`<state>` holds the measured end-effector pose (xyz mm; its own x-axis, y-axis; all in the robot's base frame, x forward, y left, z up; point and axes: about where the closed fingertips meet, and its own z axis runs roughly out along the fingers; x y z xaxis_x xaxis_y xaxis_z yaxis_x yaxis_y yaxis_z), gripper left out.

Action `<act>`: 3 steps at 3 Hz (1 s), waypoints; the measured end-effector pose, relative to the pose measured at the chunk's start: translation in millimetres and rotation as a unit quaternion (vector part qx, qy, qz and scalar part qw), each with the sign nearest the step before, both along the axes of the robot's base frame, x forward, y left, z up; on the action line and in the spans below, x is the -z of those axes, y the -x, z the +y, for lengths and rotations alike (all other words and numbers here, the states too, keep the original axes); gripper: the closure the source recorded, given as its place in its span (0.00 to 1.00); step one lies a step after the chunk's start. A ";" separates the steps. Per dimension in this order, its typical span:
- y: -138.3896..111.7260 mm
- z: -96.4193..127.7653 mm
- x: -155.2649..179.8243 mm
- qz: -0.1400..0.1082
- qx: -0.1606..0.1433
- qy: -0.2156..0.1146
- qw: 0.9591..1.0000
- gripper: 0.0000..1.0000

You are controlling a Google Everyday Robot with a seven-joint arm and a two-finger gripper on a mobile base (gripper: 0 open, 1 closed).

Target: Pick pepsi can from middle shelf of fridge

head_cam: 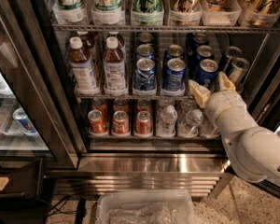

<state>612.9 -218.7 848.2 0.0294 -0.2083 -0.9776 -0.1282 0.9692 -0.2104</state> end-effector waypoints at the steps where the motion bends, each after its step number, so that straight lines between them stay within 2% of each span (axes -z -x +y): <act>1: -5.8 -4.0 -0.1 -0.005 0.009 -0.005 1.000 0.29; 2: -25.5 -7.0 11.1 0.001 0.021 -0.009 1.000 0.28; 3: -31.2 -8.3 10.7 -0.002 0.023 -0.006 1.000 0.29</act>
Offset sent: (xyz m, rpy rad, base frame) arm 0.0164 -0.0114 -0.0061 0.0201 -0.0133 -0.0498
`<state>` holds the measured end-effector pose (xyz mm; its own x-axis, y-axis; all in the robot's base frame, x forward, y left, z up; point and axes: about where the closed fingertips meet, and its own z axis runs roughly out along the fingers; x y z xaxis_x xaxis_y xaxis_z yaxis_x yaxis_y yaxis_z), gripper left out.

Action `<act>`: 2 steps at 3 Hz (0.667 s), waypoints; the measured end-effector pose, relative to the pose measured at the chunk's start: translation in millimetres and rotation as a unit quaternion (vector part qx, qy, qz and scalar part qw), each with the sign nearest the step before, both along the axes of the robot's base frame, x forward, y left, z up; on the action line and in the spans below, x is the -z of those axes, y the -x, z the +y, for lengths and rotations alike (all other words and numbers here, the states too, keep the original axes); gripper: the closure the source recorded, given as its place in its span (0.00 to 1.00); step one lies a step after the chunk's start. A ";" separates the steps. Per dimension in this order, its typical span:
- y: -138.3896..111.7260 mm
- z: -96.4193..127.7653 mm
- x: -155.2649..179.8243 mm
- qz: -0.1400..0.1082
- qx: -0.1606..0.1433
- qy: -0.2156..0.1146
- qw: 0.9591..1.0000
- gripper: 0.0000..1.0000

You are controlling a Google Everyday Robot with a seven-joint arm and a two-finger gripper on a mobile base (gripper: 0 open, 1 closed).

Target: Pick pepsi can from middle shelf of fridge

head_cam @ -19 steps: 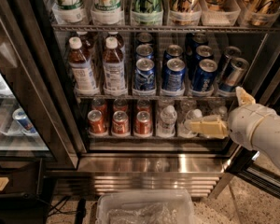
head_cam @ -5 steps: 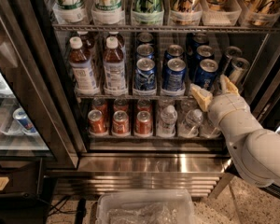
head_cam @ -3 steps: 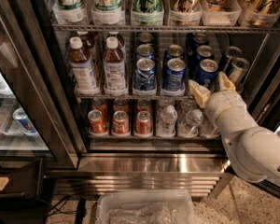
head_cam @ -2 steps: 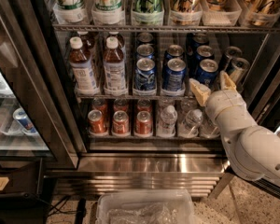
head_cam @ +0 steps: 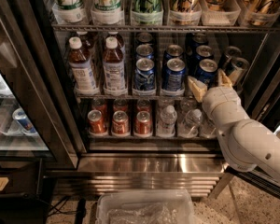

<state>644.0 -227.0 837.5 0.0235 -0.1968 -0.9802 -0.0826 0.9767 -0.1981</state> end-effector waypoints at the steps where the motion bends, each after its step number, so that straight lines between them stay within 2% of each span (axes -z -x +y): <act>1: -4.6 -0.4 2.0 0.002 0.000 0.001 1.000 0.48; 2: -6.9 0.9 3.0 0.006 -0.003 -0.001 1.000 0.71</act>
Offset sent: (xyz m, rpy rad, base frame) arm 0.0090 0.0003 -0.0053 0.0049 0.0211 0.0100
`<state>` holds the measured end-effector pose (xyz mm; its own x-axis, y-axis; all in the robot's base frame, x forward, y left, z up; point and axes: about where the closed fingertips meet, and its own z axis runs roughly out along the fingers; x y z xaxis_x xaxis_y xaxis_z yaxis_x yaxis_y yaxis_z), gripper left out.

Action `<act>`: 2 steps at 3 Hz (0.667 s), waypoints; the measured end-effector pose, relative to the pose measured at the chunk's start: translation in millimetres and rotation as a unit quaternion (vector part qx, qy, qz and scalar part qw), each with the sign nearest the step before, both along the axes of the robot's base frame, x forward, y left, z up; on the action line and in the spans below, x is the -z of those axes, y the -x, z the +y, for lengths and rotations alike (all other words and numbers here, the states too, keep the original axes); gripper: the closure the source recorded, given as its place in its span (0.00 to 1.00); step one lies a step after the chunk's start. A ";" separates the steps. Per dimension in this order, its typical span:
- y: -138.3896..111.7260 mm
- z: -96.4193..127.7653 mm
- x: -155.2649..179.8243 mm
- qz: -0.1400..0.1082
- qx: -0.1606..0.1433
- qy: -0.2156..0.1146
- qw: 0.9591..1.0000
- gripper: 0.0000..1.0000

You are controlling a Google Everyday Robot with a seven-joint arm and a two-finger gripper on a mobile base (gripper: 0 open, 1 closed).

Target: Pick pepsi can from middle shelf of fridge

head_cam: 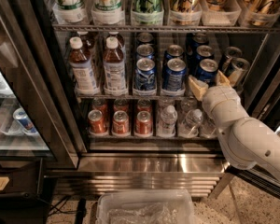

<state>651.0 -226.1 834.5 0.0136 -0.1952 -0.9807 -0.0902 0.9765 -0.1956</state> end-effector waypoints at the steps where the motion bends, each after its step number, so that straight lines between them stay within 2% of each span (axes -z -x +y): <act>1: 0.0 0.0 0.0 0.000 0.000 0.000 1.000 0.95; 2: 0.0 0.1 -0.2 0.000 0.000 0.000 1.000 1.00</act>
Offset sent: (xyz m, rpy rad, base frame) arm 0.0000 0.0000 0.0000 0.0000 0.0000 0.0000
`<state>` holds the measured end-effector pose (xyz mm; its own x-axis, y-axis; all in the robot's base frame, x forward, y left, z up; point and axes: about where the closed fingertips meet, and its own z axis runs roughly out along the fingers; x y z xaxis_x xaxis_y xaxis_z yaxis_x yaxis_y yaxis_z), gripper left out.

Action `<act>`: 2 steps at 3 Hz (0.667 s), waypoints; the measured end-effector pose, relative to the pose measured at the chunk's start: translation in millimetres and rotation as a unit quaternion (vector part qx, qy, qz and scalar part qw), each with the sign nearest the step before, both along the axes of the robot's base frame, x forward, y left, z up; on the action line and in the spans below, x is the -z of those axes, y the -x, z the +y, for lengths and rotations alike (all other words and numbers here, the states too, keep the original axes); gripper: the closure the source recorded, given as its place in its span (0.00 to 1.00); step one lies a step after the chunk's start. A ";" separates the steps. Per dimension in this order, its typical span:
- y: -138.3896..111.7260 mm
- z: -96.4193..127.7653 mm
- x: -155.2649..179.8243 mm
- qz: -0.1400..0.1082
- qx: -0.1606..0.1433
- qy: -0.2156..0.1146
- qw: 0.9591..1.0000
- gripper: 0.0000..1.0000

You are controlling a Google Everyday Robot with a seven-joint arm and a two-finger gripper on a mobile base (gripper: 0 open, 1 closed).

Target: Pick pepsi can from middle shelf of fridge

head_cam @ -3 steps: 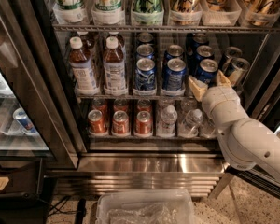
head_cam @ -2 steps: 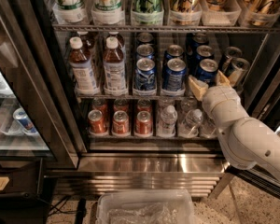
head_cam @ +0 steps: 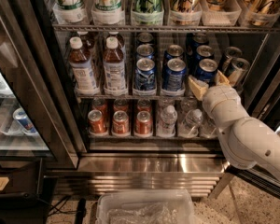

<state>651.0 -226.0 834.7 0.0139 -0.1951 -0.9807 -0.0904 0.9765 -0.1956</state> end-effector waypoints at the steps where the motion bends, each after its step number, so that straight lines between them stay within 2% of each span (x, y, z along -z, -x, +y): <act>1: 0.9 1.9 -11.5 -0.006 -0.007 -0.002 1.000 1.00; 2: 5.8 6.9 -37.9 -0.025 -0.022 -0.011 0.999 1.00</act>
Offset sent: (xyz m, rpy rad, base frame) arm -0.0131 0.0117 0.0698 0.0425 -0.0926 0.0796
